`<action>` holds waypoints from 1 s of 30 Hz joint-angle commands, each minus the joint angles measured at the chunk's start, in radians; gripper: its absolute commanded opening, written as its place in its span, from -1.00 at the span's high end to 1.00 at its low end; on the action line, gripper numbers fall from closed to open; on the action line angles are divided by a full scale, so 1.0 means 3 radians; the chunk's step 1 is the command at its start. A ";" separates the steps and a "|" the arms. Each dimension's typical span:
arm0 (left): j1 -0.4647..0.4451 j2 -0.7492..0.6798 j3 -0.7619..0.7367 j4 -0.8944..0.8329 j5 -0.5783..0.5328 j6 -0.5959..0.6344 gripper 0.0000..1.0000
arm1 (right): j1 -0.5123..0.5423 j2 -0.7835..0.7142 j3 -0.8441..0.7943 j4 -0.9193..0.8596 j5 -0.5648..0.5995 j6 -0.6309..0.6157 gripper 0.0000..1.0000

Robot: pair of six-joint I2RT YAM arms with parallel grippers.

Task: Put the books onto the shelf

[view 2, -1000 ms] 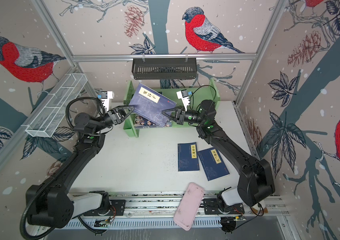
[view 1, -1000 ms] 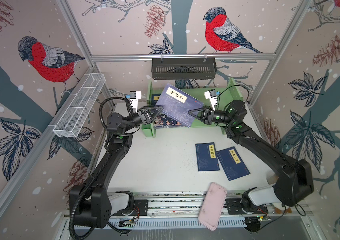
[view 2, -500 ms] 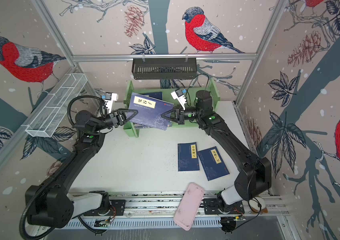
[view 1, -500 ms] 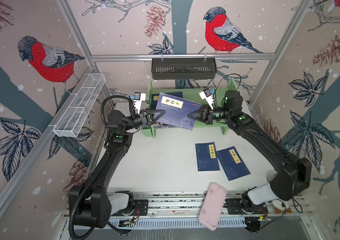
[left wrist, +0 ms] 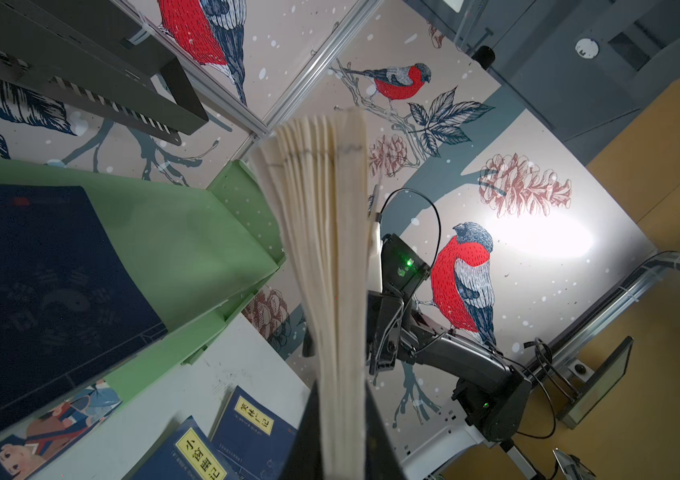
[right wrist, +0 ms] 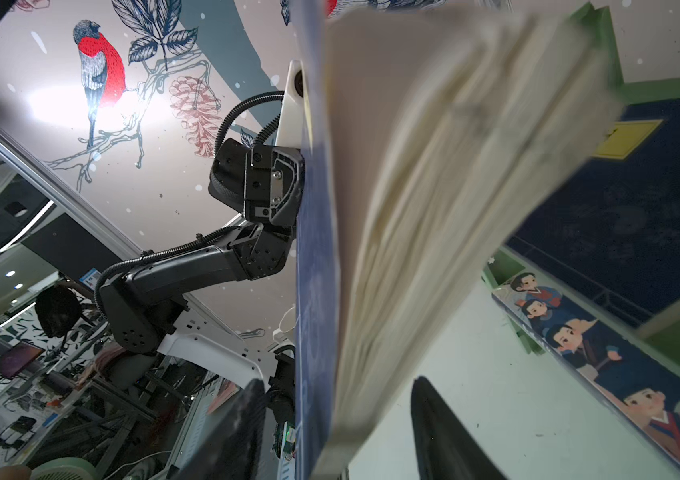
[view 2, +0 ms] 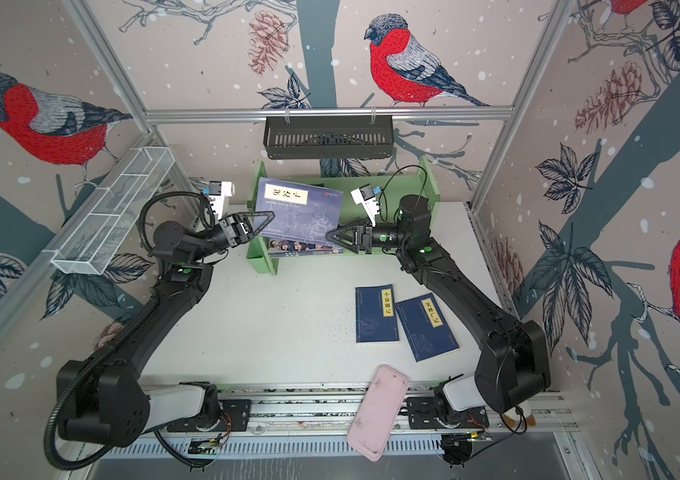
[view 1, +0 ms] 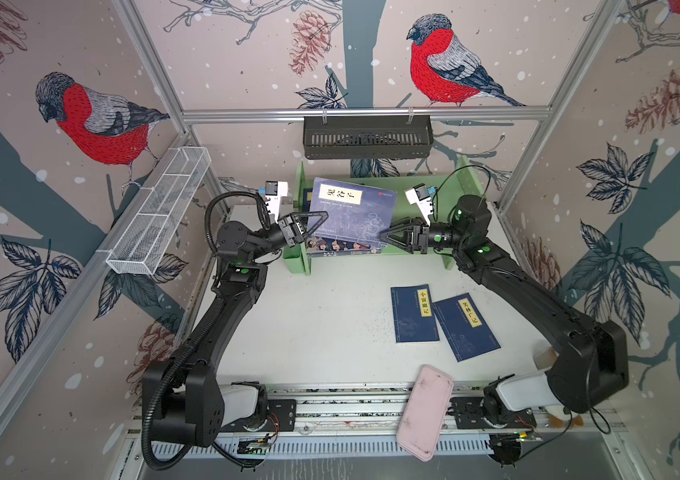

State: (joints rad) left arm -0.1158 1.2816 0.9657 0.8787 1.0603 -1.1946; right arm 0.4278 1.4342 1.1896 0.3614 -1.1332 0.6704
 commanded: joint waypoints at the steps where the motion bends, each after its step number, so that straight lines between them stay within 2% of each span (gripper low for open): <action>1: -0.0003 0.0041 0.0008 0.0525 -0.0144 -0.0353 1.00 | 0.0041 -0.0005 -0.0016 0.0503 0.0141 0.0301 -0.10; 3: -0.0003 0.0048 -0.0010 0.0538 -0.0154 -0.0366 1.00 | 0.0057 0.0041 0.0012 0.0530 0.0150 0.0337 -0.01; 9: -0.0003 0.0032 -0.0129 0.0530 -0.0215 -0.0344 1.00 | 0.0122 0.0235 0.0086 0.0820 0.0123 0.0603 0.44; 12: -0.0004 0.0038 -0.0161 0.0524 -0.0224 -0.0328 1.00 | 0.0133 0.0306 0.0148 0.0830 0.0126 0.0628 0.87; 14: -0.0003 0.0033 -0.0176 0.0519 -0.0230 -0.0319 1.00 | 0.0124 0.0316 0.0172 0.0799 0.0159 0.0616 0.97; 15: -0.0003 0.0024 -0.0181 0.0518 -0.0230 -0.0295 0.92 | 0.0114 0.0315 0.0189 0.0769 0.0165 0.0600 0.97; 18: 0.0002 -0.0016 -0.0151 0.0434 -0.0196 -0.0119 0.02 | 0.0082 0.0303 0.0282 0.0545 0.0161 0.0448 0.98; 20: 0.0020 -0.0079 -0.0062 0.0080 -0.0217 0.0123 -0.29 | 0.0031 0.0296 0.0406 0.0203 0.0189 0.0231 0.99; 23: 0.0100 -0.0164 0.0088 -0.0524 -0.0271 0.0492 -0.44 | -0.0080 0.0286 0.0510 -0.0095 0.0234 0.0046 0.99; 27: 0.0225 -0.0219 0.0560 -0.1762 -0.0504 0.1261 -0.44 | -0.0216 0.0363 0.0645 -0.0298 0.0173 0.0004 0.99; 30: 0.0277 -0.0225 0.0809 -0.2192 -0.0568 0.1616 -0.45 | -0.0240 0.0519 0.0853 -0.0579 0.0135 -0.0087 0.99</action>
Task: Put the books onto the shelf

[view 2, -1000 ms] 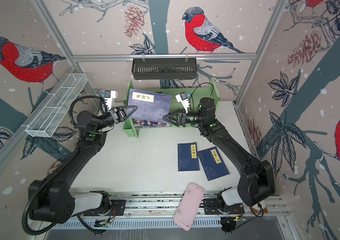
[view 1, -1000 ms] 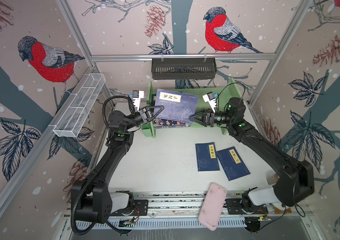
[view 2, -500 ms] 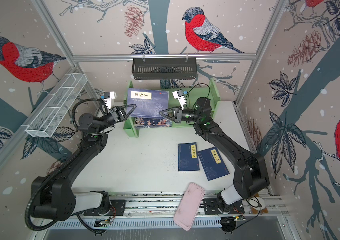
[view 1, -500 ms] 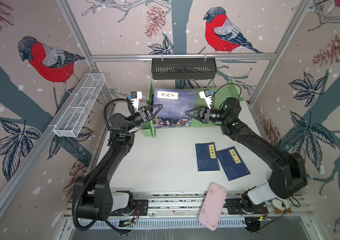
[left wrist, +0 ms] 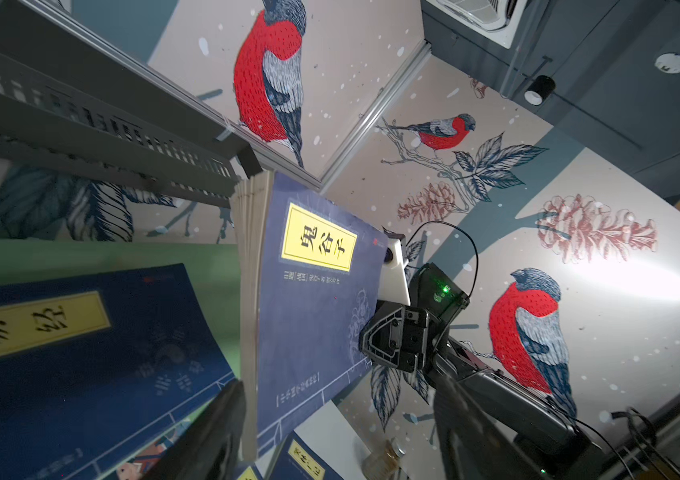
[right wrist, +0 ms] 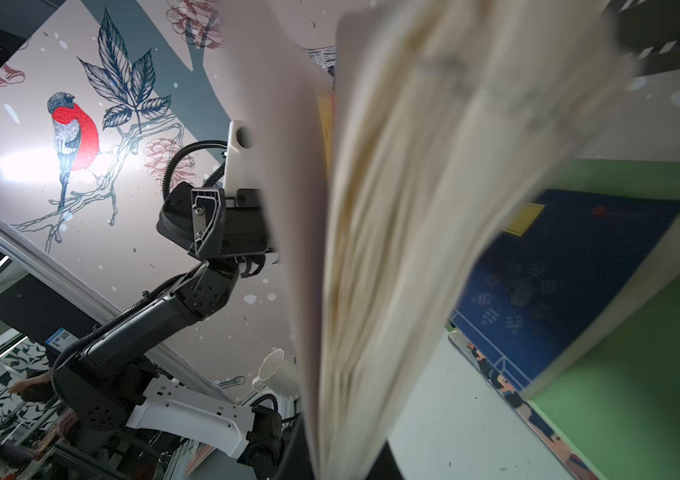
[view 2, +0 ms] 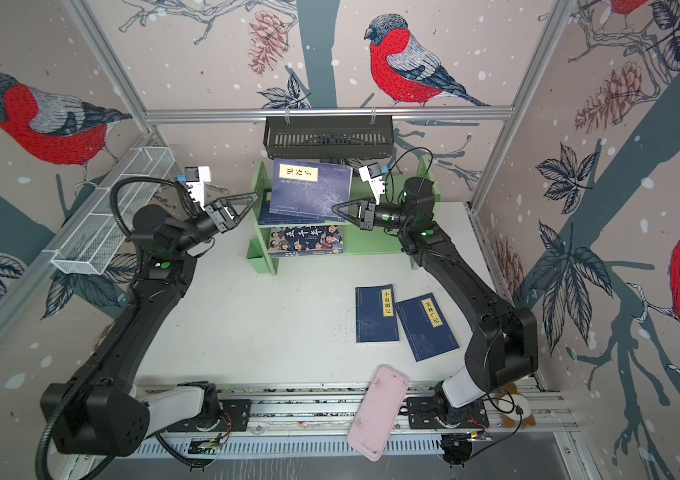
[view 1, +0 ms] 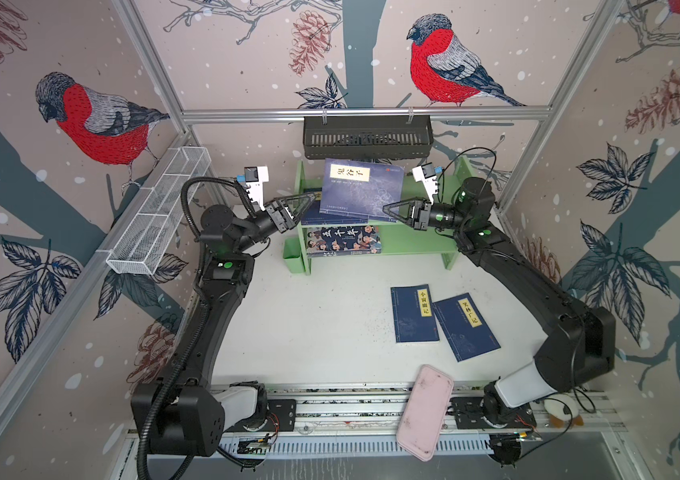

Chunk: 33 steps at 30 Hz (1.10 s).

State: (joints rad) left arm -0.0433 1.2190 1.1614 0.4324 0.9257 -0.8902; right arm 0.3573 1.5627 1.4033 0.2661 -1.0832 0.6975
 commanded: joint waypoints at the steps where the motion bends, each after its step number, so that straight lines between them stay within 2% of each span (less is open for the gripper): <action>1: 0.0043 -0.0011 0.0219 -0.0796 -0.0129 0.0670 -0.46 | 0.0003 0.0152 0.0215 -0.0350 -0.0056 -0.0208 0.99; 7: 0.0043 0.0031 0.0421 -0.1020 -0.0195 0.0887 -0.49 | 0.0044 0.0586 0.0690 -0.0751 -0.0112 -0.0281 0.99; 13: 0.0044 0.0066 0.0358 -0.0847 -0.0127 0.0798 -0.50 | 0.0095 0.0891 0.0994 -0.0848 -0.0107 -0.0206 0.99; 21: 0.0043 0.0098 0.0291 -0.0718 -0.0087 0.0754 -0.50 | 0.0179 0.1386 0.1680 -0.1485 -0.0021 -0.0376 0.96; 28: 0.0047 0.0103 0.0251 -0.0674 -0.0007 0.0756 -0.51 | 0.0190 0.1494 0.1826 -0.1662 0.0061 -0.0424 0.42; 30: 0.0043 0.0104 0.0245 -0.0674 0.0012 0.0758 -0.51 | 0.0195 0.1489 0.1852 -0.1758 0.0100 -0.0486 0.40; 33: 0.0045 0.0104 0.0245 -0.0664 0.0028 0.0754 -0.51 | 0.0191 0.1461 0.1867 -0.1851 0.0179 -0.0544 0.27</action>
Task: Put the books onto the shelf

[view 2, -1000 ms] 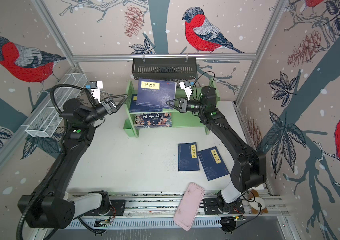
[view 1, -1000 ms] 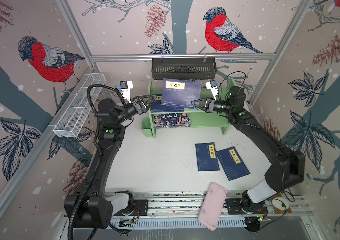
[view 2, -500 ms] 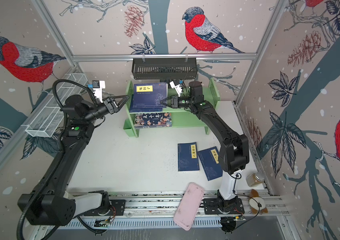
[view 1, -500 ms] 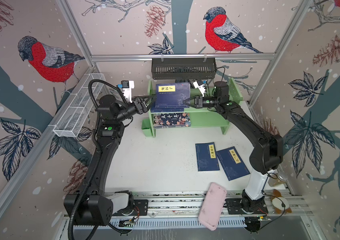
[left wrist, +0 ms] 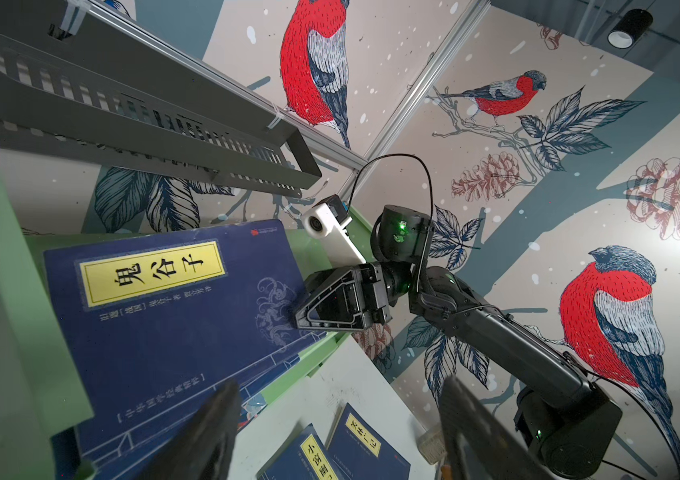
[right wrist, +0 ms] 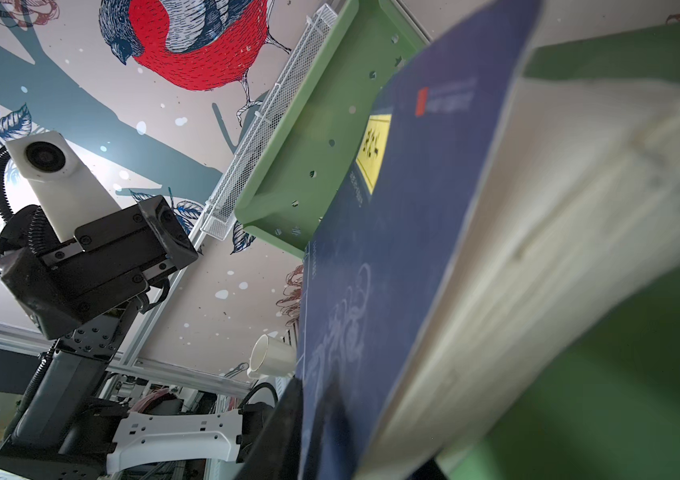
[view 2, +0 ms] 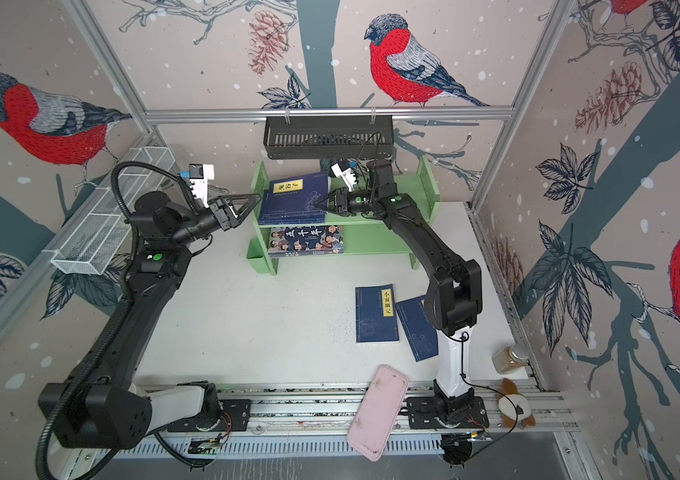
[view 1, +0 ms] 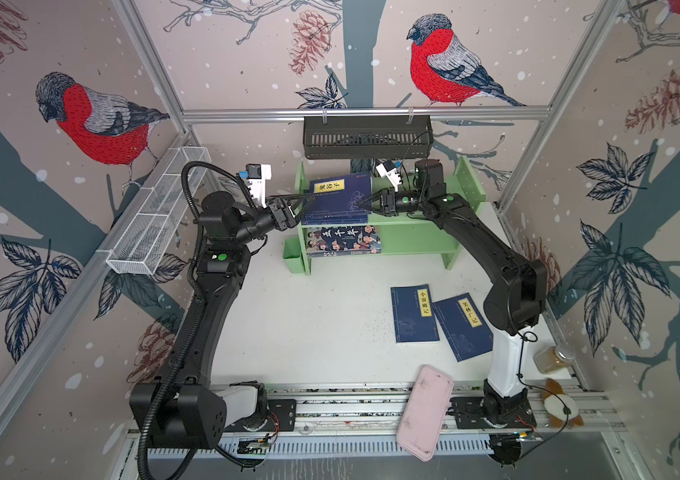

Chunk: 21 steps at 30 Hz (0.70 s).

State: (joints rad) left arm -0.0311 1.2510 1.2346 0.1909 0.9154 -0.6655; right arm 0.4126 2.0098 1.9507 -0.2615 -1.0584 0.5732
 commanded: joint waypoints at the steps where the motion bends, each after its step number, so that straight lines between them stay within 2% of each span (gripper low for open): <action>1: 0.0006 -0.0003 -0.0004 0.0148 0.0063 -0.0002 -0.51 | 0.0000 -0.0035 0.0039 -0.0112 0.0111 -0.0141 0.27; 3: 0.0002 -0.0003 -0.0018 0.0169 0.0073 -0.0029 -0.51 | -0.0005 -0.0042 0.0041 -0.0149 0.0143 -0.0155 0.28; 9: 0.0003 -0.0039 -0.0095 0.0269 0.0118 -0.0074 -0.53 | -0.0010 -0.0060 0.0031 -0.0156 0.0114 -0.0157 0.68; 13: 0.0005 -0.0040 -0.0096 0.0278 0.0119 -0.0099 -0.53 | -0.0015 -0.0087 0.0004 -0.0147 0.0087 -0.0157 0.83; 21: 0.0002 -0.0021 -0.0084 0.0351 0.0114 -0.0156 -0.53 | -0.0025 -0.0195 -0.0199 0.0089 -0.0095 -0.0028 0.85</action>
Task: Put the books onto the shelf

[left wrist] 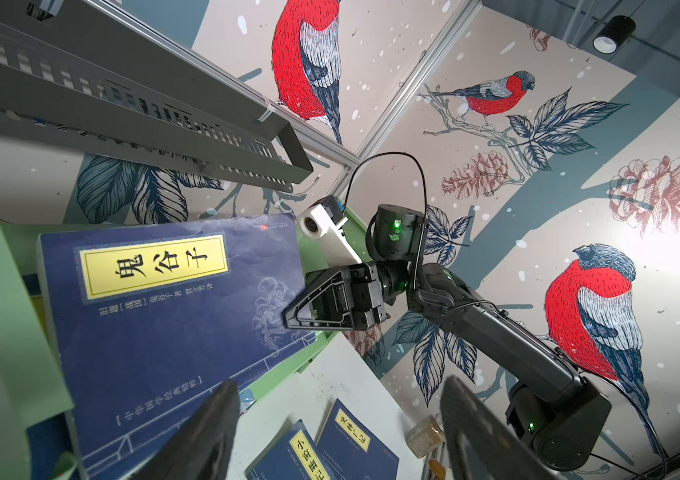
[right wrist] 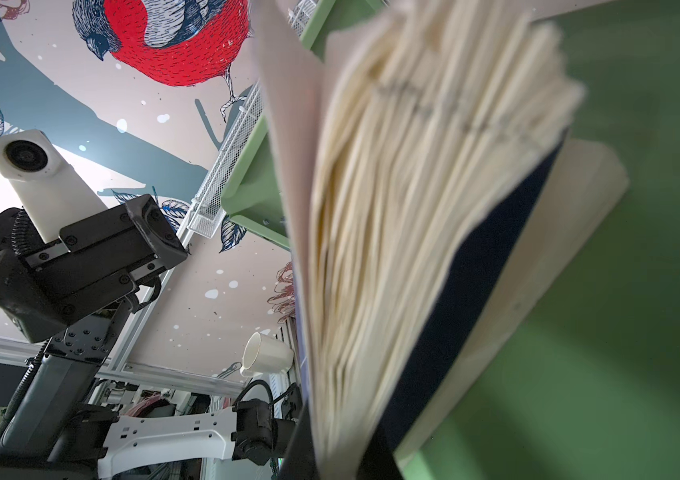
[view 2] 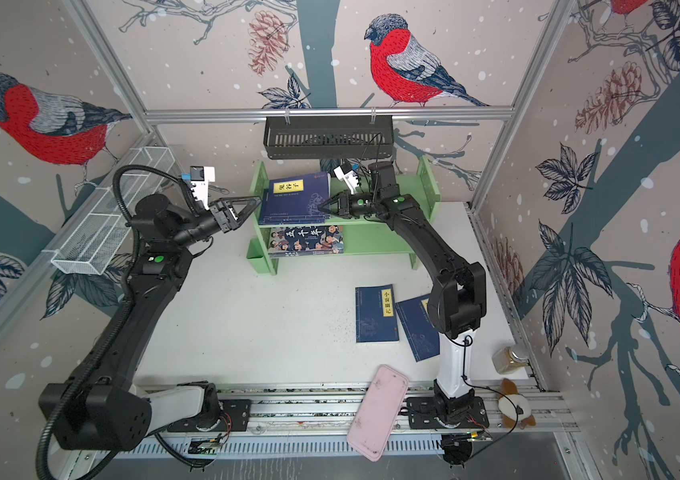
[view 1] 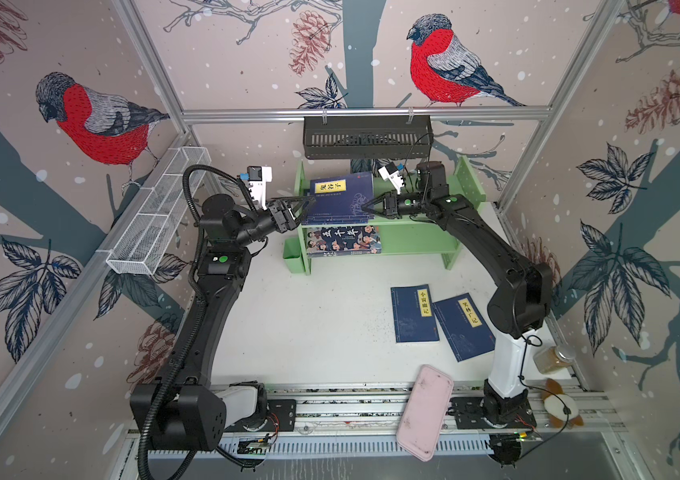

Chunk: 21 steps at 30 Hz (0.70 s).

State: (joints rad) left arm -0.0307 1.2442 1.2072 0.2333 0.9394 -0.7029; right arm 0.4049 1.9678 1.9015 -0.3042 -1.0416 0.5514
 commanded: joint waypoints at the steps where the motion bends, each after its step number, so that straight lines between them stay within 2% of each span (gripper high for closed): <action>1: 0.0005 0.0005 -0.0002 0.0228 0.0043 -0.0035 -0.53 | 0.0000 -0.0064 -0.0056 0.0260 -0.0170 0.0062 0.84; 7: 0.0001 0.0025 -0.0010 0.0276 0.0024 -0.0069 -0.54 | 0.0018 -0.0071 -0.0094 0.0349 -0.0145 0.0154 0.82; 12: 0.0002 0.0030 -0.0018 0.0313 0.0013 -0.0095 -0.55 | 0.0031 -0.0023 -0.0048 0.0339 -0.0090 0.0192 0.48; 15: 0.0001 0.0029 -0.0025 0.0331 0.0013 -0.0102 -0.54 | 0.0051 0.0011 0.0045 0.0157 -0.0013 0.0051 0.33; 21: 0.0002 0.0020 -0.0031 0.0337 0.0008 -0.0086 -0.54 | 0.0062 0.0017 0.0125 -0.0154 0.0428 -0.0110 -0.03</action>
State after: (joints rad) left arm -0.0307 1.2530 1.1999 0.2813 0.9398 -0.7334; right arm 0.4240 1.9724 1.9263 -0.3099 -0.9932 0.5632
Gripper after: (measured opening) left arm 0.772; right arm 0.511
